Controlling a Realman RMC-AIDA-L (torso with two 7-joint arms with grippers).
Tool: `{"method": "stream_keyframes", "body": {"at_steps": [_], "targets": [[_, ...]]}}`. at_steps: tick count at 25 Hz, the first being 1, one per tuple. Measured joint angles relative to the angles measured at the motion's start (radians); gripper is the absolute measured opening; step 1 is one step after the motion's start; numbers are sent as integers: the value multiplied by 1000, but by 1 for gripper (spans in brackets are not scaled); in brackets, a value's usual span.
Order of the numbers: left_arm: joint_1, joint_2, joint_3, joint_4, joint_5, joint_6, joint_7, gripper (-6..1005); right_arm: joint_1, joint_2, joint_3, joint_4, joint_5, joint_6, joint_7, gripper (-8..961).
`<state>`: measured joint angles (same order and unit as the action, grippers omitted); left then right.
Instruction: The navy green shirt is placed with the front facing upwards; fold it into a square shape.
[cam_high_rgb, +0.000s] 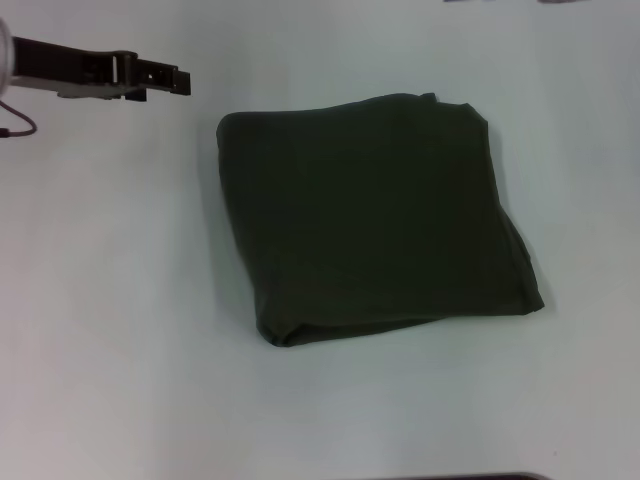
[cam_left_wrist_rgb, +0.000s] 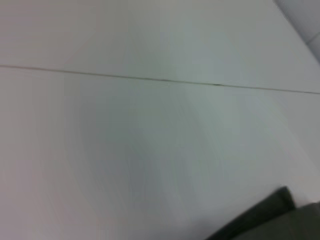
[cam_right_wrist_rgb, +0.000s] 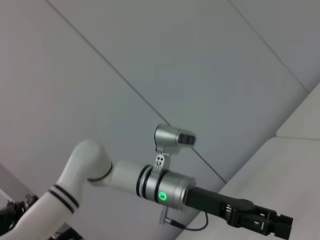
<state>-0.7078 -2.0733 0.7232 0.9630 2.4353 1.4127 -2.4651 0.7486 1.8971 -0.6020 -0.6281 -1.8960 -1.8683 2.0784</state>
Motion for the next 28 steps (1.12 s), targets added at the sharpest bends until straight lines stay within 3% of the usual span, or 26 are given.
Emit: {"method": "stream_keyframes", "body": {"at_steps": [6,8,12,15,19,28], "targets": [[9,34,-34,8,-91,156,39,654,-16,11,4,-18,1,122,-59,666],[10,38,-59,18,-116,208,46,841,-41,14,-10,-69,-33,218,-25,744],[17,43,-99,42,-149,269,51,839,-80,12,-47,-186,-233,431,185,802],[18,49,-116,54,-155,278,50,837,-71,-10,-55,-182,-359,460,305,846],[12,58,-123,57,-161,277,49,834,-55,-17,-55,-177,-431,433,399,892],[12,63,-132,57,-168,266,60,834,30,-13,-85,52,-520,554,481,896]]}}
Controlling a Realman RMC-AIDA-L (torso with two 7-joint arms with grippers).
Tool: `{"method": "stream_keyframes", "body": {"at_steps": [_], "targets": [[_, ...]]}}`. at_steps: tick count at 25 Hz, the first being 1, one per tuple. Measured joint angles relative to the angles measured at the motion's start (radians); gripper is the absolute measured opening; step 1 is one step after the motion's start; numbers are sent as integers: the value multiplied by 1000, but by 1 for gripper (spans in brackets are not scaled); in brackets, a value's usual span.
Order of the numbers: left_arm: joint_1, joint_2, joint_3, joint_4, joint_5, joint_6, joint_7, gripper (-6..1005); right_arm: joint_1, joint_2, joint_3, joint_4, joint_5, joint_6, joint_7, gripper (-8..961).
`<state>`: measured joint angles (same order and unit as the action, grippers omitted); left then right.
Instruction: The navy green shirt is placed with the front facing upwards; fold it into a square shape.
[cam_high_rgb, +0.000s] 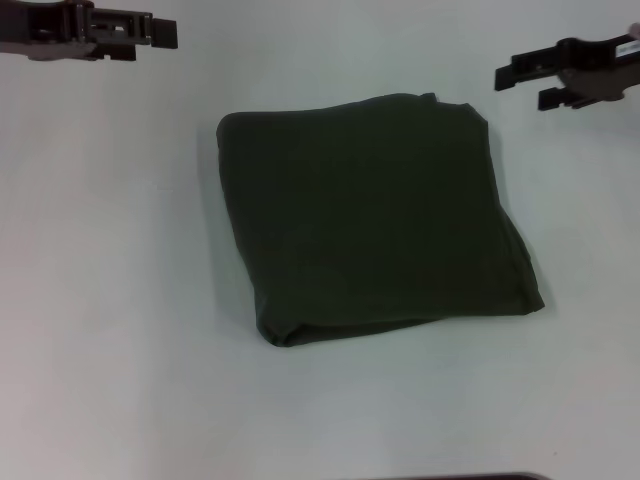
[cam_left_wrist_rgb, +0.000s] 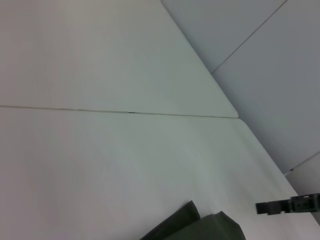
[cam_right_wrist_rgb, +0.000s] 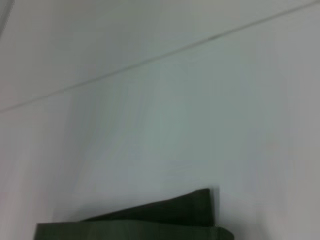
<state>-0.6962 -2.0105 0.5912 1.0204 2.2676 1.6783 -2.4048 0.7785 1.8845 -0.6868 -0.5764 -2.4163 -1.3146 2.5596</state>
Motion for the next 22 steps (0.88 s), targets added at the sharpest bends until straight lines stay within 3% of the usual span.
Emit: {"method": "stream_keyframes", "body": {"at_steps": [8,22], "targets": [[7,-4,-1,-10,-1,-18,29,833,35,35,-6,73,-2,98,41,897],[13,-16,1,-13,-1,-43,59,833,37,68,4,113,12,181,63,896]]}}
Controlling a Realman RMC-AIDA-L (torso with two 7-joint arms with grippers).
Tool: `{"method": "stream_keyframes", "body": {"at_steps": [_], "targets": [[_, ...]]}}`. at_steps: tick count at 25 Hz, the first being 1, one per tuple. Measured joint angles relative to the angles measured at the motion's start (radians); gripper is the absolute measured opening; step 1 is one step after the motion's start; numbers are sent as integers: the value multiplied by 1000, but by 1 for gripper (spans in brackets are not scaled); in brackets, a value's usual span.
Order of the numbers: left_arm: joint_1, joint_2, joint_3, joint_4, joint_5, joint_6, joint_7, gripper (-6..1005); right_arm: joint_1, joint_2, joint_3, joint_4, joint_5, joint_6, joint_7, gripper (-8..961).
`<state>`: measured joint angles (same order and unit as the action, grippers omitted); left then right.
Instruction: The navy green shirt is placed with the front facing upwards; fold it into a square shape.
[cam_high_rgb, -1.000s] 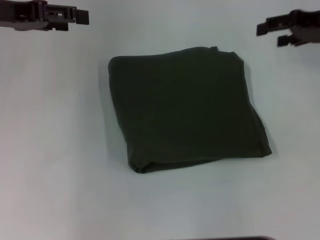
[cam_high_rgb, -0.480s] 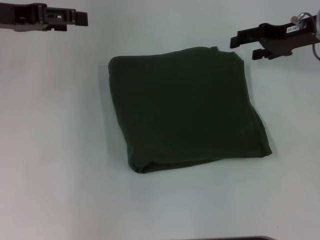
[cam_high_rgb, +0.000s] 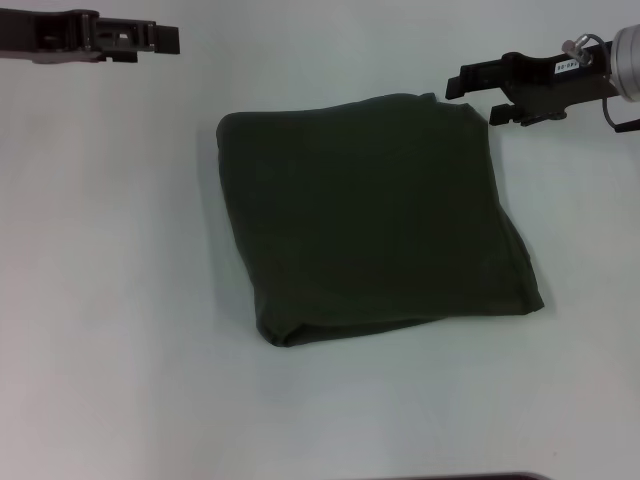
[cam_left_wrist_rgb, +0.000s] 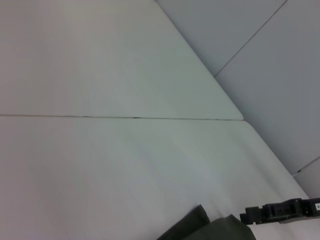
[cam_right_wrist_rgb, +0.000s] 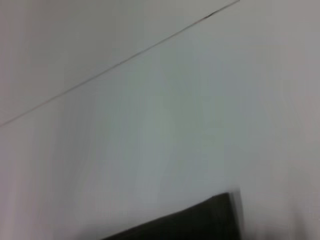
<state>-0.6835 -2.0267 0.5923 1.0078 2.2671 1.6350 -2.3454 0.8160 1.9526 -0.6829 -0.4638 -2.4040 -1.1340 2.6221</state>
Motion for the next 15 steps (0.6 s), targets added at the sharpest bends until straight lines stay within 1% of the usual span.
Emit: {"method": "stream_keyframes", "body": {"at_steps": [2,6,12,15], "targets": [[0,-2,4,0,4,-6,0,832,-7,8,2,1,24,24,-3,893],[2,-3,2,-1,5,-9,2,832,-11,12,-2,10,41,38,-4,879],[7,-3,3,-2,3,-20,4,832,-1,15,-11,45,39,59,-1,695],[10,-3,5,-2,2,-22,9,832,-1,15,-12,49,40,60,2,695]]}}
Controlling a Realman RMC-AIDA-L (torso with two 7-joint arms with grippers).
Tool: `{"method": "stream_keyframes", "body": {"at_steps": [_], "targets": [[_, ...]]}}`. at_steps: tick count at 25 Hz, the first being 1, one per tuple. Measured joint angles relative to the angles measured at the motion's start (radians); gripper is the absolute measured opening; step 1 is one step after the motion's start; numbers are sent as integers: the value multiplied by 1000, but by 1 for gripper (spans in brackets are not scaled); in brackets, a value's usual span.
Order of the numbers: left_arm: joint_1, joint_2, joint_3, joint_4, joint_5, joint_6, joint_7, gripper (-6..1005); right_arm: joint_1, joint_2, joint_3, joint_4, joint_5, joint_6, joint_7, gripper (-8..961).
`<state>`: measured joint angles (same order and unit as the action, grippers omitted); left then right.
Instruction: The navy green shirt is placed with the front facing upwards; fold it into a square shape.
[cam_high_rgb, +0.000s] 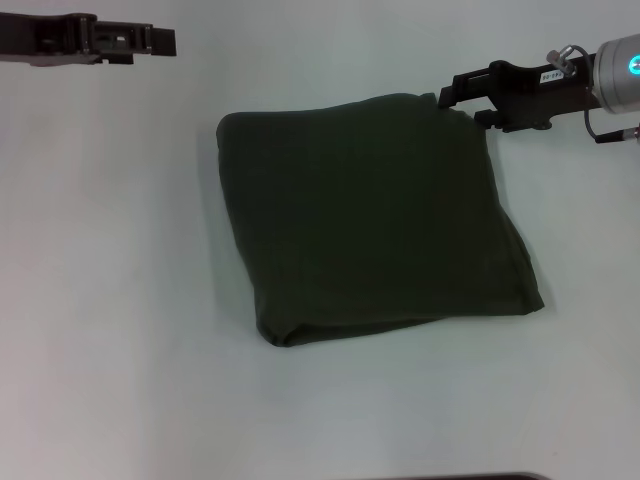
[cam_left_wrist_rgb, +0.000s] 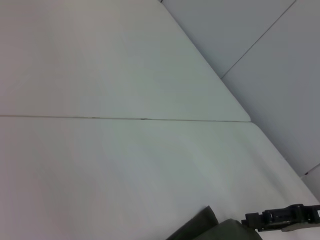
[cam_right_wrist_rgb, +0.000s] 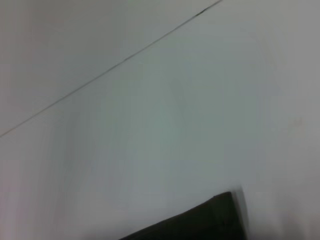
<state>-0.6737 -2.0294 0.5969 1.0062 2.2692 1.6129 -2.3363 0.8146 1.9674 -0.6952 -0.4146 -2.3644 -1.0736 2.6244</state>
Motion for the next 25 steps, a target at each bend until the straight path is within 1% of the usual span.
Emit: {"method": "stream_keyframes", "body": {"at_steps": [5,9,11,12,13,14,15,23,25], "targets": [[2,-1,1,-3,0,-3,6,832,-7,-4,-1,-5,-4,-21,10,695],[2,-1,-1,-14,-1,-11,6,831,-16,-23,1,-17,-7,-65,24,696],[3,-2,-1,-16,-1,-12,7,831,-21,-25,3,-16,-5,-64,27,696],[3,-2,-1,-18,-1,-13,9,831,-22,-21,4,-14,-4,-48,27,696],[3,-2,0,-20,-1,-13,11,831,-24,-12,7,-13,-2,-17,26,696],[3,-2,1,-22,-1,-13,13,831,-25,-7,8,-13,1,-1,24,696],[3,-2,2,-22,-1,-13,14,831,-25,-7,8,-13,1,-1,24,696],[7,-2,-4,-25,5,-26,17,831,-24,16,8,-9,38,48,14,680],[8,-2,-4,-26,5,-31,17,831,-22,18,5,-8,38,45,16,674]]}}
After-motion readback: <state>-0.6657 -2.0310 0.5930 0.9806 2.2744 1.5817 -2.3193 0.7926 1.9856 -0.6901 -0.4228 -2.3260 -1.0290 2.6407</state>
